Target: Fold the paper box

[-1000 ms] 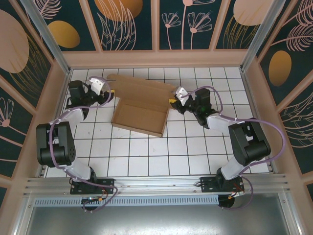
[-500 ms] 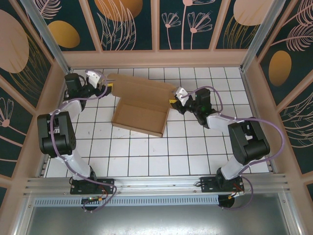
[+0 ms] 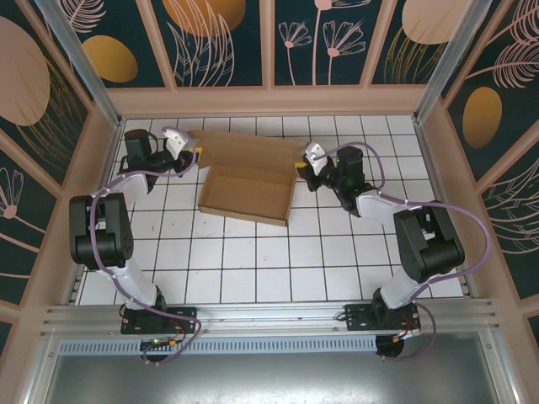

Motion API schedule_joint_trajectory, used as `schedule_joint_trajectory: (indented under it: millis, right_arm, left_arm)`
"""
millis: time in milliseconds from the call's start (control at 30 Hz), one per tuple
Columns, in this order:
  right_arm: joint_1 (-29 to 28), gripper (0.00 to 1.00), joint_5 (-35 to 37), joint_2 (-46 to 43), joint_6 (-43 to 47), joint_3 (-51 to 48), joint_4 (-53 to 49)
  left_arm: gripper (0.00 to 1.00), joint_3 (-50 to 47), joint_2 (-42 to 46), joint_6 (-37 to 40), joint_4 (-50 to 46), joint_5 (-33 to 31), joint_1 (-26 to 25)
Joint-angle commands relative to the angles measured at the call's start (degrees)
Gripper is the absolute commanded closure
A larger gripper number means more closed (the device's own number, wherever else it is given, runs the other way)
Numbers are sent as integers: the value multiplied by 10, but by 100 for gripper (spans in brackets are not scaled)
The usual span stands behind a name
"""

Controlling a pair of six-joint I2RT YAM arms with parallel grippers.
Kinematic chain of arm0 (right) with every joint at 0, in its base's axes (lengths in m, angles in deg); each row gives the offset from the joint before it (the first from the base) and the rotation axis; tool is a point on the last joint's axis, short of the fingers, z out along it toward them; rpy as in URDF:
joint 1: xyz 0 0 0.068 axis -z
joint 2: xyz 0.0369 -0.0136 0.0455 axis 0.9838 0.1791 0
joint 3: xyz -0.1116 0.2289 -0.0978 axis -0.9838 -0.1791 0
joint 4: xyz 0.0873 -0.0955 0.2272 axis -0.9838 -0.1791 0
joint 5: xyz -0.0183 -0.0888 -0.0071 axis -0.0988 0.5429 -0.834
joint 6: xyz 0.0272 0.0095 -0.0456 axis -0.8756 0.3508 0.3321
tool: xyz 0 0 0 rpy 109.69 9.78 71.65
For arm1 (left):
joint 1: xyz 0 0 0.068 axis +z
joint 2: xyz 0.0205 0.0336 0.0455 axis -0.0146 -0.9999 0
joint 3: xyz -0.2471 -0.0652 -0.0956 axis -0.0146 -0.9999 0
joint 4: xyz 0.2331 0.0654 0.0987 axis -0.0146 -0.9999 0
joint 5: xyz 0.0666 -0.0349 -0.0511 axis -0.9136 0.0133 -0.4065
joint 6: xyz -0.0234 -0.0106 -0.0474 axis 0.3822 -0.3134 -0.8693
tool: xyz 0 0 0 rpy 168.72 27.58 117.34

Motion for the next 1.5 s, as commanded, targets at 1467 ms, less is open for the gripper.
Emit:
schedule_joint_trajectory:
  millis: [1467]
  right_arm:
    - [-261, 100, 600, 137, -365, -78, 408]
  left_arm:
    - [90, -394, 162, -646, 447, -621, -241]
